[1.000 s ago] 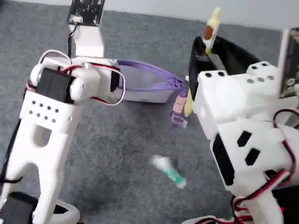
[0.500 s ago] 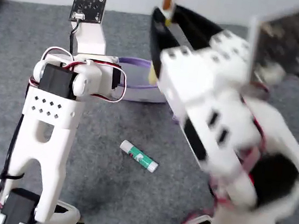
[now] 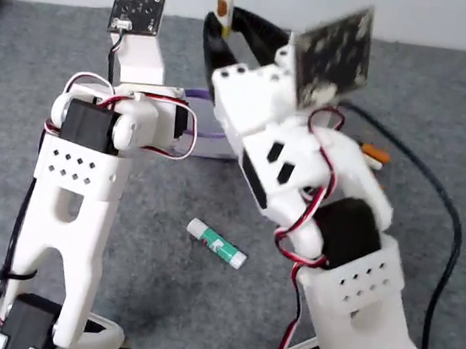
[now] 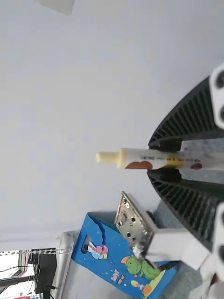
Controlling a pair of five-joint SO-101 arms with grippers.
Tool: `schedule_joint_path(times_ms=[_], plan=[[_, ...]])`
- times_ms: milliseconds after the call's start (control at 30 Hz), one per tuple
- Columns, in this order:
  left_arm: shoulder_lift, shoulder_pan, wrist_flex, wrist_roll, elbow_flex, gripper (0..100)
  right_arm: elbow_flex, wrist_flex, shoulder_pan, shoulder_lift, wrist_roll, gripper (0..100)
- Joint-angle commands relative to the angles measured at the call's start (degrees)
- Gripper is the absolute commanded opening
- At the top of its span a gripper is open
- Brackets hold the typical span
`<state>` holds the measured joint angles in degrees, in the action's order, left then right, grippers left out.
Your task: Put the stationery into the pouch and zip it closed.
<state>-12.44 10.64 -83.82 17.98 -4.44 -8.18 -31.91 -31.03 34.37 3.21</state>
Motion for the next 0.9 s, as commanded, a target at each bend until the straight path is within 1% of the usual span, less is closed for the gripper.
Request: schedule_joint_path(times_ms=[0, 67, 133, 233, 367, 433, 533, 600, 667, 767, 867], plan=[[0.8, -0.3, 0.3, 0.6, -0.7, 3, -16.4, 15.7, -0.3, 7.2, 4.2, 0.8], [0.9, -0.3, 0.2, 0.6, -0.7, 3, -24.4, 21.1, -0.3, 9.6, 6.0, 0.8], [0.9, -0.3, 0.1, 0.6, -0.7, 3, -30.3, 24.3, -0.2, 11.5, 6.5, 0.8], [0.8, -0.3, 0.1, 0.6, -0.7, 3, -34.5, 25.5, -0.2, 12.6, 6.2, 0.8], [0.9, -0.2, 0.1, 0.6, -0.7, 3, -35.1, 24.1, -0.2, 12.4, 6.4, 1.4], [0.9, -0.2, 0.1, 0.6, -0.7, 3, -34.0, 20.4, -0.1, 12.0, 6.5, 4.5], [0.9, -0.3, 0.1, 0.6, -0.7, 3, -30.2, 14.1, -0.1, 11.2, 6.1, 14.4], [0.9, -0.3, 0.1, 0.6, -0.7, 3, -27.6, 10.3, -0.1, 11.2, 4.3, 19.4], [0.8, -0.3, 0.1, 0.6, -0.7, 3, -24.6, 6.5, -0.1, 11.2, 2.4, 18.6], [0.9, -0.3, 0.1, 0.6, -0.7, 3, -19.3, 0.1, -0.1, 11.3, 1.8, 13.8], [0.8, -0.3, 0.1, 0.6, -0.7, 3, -12.3, -9.6, -0.2, 11.3, 1.8, 10.4]])
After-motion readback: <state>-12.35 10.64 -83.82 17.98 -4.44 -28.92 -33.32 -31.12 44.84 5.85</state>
